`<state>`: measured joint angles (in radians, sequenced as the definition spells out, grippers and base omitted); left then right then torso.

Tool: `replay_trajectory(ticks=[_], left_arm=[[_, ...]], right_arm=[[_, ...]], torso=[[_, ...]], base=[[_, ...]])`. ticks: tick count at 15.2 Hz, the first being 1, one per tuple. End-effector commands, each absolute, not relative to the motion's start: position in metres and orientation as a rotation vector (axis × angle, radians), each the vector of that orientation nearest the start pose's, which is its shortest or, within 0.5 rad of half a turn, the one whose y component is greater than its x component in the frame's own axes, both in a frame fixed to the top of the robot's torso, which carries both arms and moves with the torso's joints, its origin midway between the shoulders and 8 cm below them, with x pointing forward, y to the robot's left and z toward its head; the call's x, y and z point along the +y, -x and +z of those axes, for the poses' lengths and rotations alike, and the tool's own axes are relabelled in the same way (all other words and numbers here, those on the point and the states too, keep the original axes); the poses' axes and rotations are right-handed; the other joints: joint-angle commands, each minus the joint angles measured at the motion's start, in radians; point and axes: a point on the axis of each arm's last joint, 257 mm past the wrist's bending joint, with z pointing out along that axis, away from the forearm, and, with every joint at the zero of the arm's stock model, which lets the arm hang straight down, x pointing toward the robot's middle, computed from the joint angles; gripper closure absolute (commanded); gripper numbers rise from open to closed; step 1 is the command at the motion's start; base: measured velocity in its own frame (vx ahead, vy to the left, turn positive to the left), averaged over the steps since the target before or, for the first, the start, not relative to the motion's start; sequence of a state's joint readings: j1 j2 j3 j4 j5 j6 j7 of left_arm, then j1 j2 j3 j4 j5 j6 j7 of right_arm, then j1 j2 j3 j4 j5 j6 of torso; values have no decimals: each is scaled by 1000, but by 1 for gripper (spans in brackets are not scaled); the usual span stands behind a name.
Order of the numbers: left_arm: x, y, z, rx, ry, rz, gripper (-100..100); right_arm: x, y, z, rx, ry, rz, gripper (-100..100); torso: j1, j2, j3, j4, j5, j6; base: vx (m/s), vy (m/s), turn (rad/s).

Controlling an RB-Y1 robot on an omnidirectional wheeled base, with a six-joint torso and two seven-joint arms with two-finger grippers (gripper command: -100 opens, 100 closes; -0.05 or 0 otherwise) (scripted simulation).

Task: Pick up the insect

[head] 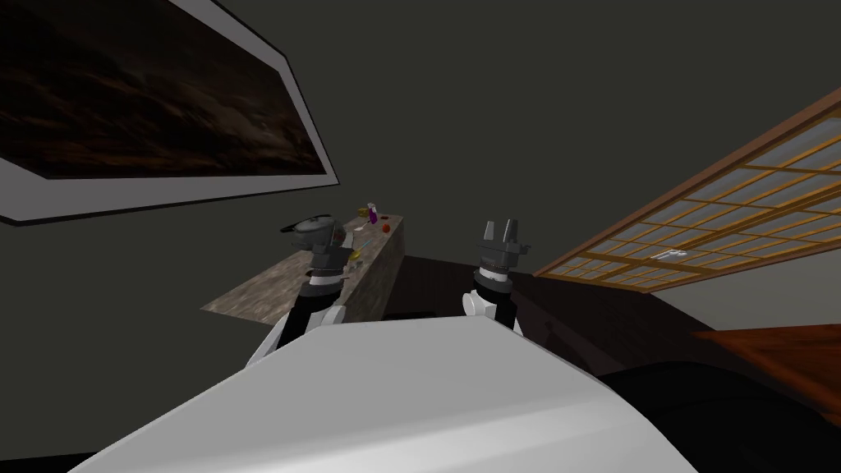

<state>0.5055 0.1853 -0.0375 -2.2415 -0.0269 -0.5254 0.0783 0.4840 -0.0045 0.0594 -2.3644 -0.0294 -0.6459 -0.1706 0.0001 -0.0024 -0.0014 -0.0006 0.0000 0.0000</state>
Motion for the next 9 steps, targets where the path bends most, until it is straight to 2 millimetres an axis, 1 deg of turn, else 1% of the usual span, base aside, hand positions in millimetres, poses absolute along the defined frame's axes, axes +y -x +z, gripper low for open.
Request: replay_trajectory(ticks=[1, 2, 3, 4, 5, 6, 7, 8, 9], left_arm=[[245, -352, -8, 861, 553, -1366, -100], [245, -352, -8, 861, 553, -1366, -100], [245, -353, -19, 917, 547, -1344, -100], [245, -353, -19, 919, 545, -1344, -100], [245, -353, -30, 977, 541, -1319, -100], [244, -353, -31, 980, 538, -1319, -100], [245, -354, -43, 1038, 536, -1292, -100], [244, -353, -43, 1044, 530, -1291, -100], [246, -353, -56, 1100, 532, -1262, -100]], right_arm=[[-256, -299, 89, 387, -530, 1598, 0], [-256, -299, 89, 387, -530, 1598, 0], [-256, -299, 89, 387, -530, 1598, 0], [-256, -299, 89, 387, -530, 1598, 0], [-256, -299, 89, 387, -530, 1598, 0], [-256, -299, 89, 387, -530, 1598, 0], [-256, -299, 89, 387, -530, 1598, 0], [-256, -299, 89, 387, -530, 1598, 0], [-256, -299, 89, 387, -530, 1598, 0]], torso=[[0, 0, 0, 0, 0, 0], [0, 0, 0, 0, 0, 0], [0, 0, 0, 0, 0, 0], [0, 0, 0, 0, 0, 0], [0, 0, 0, 0, 0, 0], [0, 0, 0, 0, 0, 0], [0, 0, 0, 0, 0, 0], [0, -1, 0, 0, 0, 0], [0, -1, 0, 0, 0, 0]], base=[[33, -3, 1], [32, -3, 1], [38, -4, 1], [38, -5, 2], [40, -8, 2], [38, -7, 4], [45, -5, 4], [47, 1, 4], [50, 2, 1]])
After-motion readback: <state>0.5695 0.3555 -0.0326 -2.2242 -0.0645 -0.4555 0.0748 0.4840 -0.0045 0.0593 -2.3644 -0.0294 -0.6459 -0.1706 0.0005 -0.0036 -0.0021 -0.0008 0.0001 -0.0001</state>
